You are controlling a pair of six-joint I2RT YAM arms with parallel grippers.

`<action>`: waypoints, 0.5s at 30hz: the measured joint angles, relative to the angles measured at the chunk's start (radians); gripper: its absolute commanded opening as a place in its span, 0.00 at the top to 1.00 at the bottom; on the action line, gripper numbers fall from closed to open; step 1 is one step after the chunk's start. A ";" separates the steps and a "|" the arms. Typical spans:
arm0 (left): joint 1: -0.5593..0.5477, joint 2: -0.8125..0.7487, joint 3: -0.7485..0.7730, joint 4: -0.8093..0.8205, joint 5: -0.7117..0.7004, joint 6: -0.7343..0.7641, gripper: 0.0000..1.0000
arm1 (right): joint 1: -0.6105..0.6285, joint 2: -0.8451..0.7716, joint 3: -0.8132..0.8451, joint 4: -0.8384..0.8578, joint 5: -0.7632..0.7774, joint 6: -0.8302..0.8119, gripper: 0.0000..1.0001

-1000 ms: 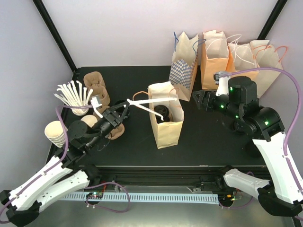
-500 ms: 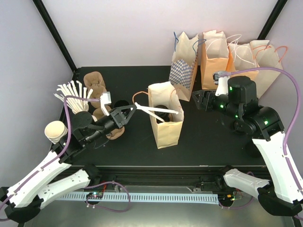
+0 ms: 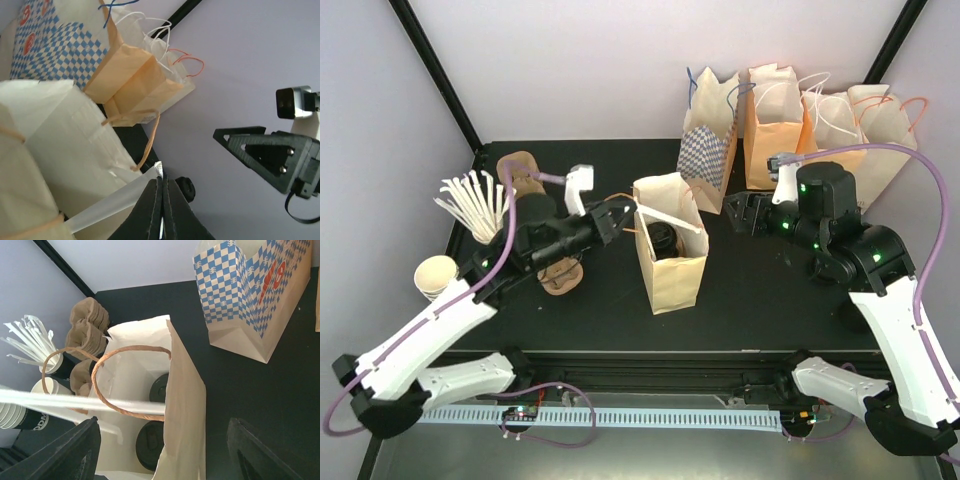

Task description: Pack the takeout coffee

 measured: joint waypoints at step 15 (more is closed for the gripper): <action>0.002 0.425 0.611 -0.357 0.126 0.352 0.98 | 0.000 0.032 0.011 0.008 0.001 0.003 0.27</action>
